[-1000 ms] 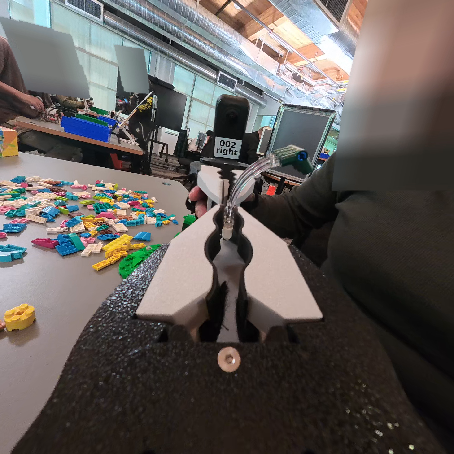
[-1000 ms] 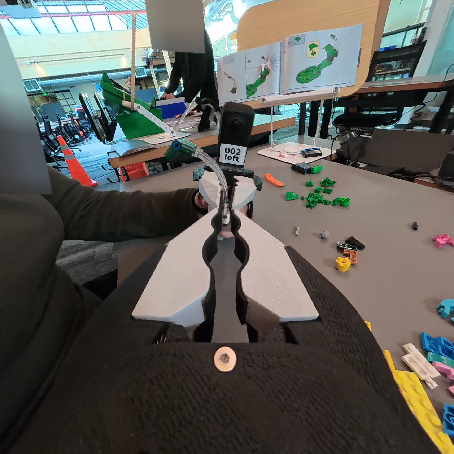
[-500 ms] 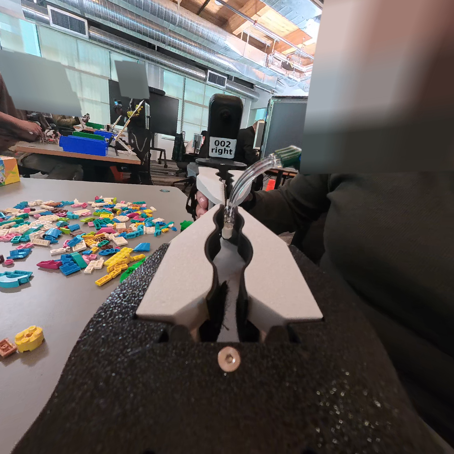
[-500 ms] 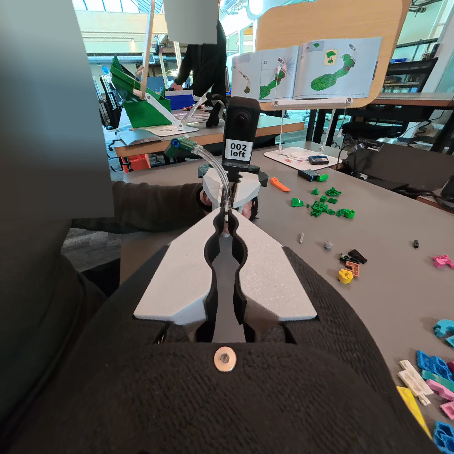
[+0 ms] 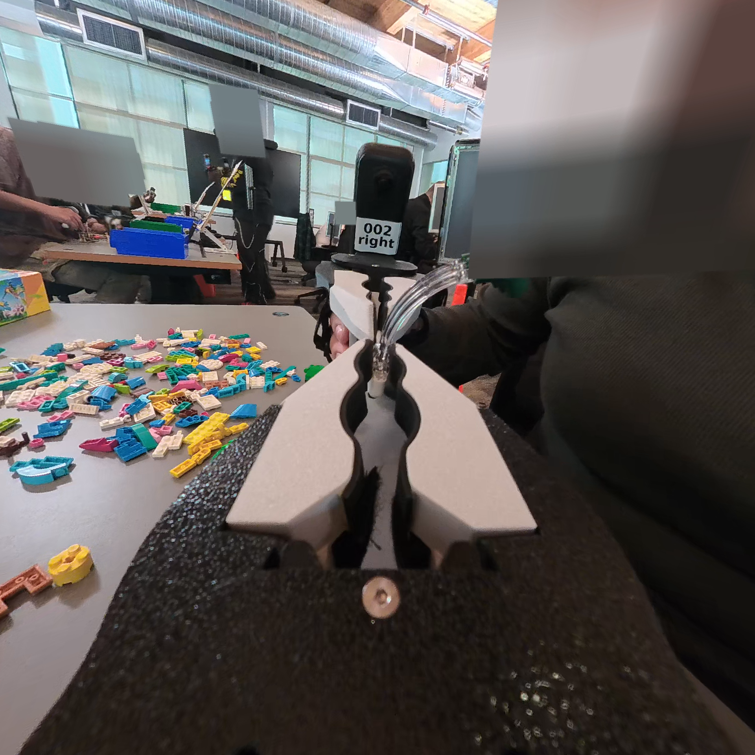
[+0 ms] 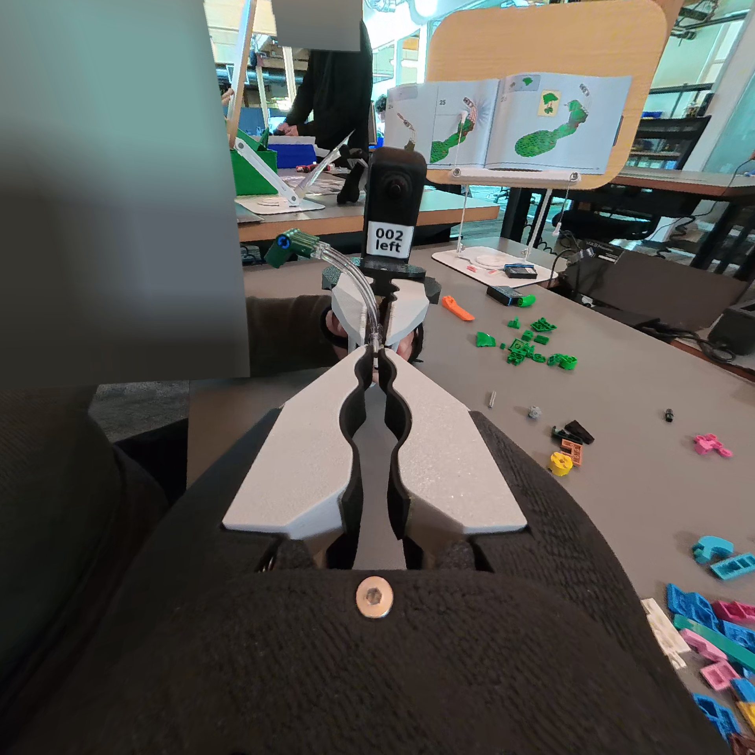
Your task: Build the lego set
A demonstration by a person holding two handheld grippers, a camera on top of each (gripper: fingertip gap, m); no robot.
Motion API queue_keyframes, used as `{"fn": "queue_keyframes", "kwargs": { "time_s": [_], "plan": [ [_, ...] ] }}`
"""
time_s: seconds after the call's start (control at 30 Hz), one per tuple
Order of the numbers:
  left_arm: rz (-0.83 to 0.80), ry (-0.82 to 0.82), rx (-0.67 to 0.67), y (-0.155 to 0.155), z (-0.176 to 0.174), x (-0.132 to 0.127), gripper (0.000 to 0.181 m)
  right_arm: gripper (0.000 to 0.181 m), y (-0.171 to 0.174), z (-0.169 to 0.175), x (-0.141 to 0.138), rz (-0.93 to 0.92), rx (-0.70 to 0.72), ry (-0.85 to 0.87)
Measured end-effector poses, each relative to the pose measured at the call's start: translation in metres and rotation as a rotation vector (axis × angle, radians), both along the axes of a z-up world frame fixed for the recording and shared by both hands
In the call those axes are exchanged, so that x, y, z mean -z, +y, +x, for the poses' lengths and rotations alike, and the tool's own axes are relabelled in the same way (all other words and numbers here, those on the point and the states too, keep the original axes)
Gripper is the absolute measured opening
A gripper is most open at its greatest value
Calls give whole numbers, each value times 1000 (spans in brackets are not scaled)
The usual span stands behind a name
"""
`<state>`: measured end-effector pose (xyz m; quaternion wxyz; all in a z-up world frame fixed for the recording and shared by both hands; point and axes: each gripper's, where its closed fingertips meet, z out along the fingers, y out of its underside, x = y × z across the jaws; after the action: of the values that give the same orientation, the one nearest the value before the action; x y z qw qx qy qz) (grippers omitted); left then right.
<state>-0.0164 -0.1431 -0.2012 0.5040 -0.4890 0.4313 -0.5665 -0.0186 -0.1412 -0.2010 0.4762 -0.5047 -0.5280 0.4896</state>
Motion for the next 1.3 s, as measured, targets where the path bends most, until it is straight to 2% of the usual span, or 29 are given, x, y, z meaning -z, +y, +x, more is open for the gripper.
{"fn": "queue_keyframes", "kwargs": {
  "time_s": [0.17,0.3,0.4,0.5,0.67,0.9,1.1,1.3],
  "plan": [
    [-6,15,-20,3,0,1,5,1,4,0,1,-31,15,9],
    [-63,-8,-99,17,0,-3,5,1,19,1,-2,-245,39,91],
    [-92,4,-116,19,1,-1,37,1,28,3,-5,-372,48,138],
    [-139,-2,-124,21,2,-1,43,1,34,6,-6,-457,46,166],
    [-212,-58,-170,29,1,-6,28,1,35,7,-7,-511,36,186],
    [-209,-83,-195,32,-1,-9,6,1,30,5,-6,-522,5,172],
    [-217,-117,-177,30,-10,-14,5,1,30,7,-9,-517,-1,174],
    [-220,-108,-129,24,-6,-13,12,1,26,6,-11,-502,-11,163]
  ]
}}
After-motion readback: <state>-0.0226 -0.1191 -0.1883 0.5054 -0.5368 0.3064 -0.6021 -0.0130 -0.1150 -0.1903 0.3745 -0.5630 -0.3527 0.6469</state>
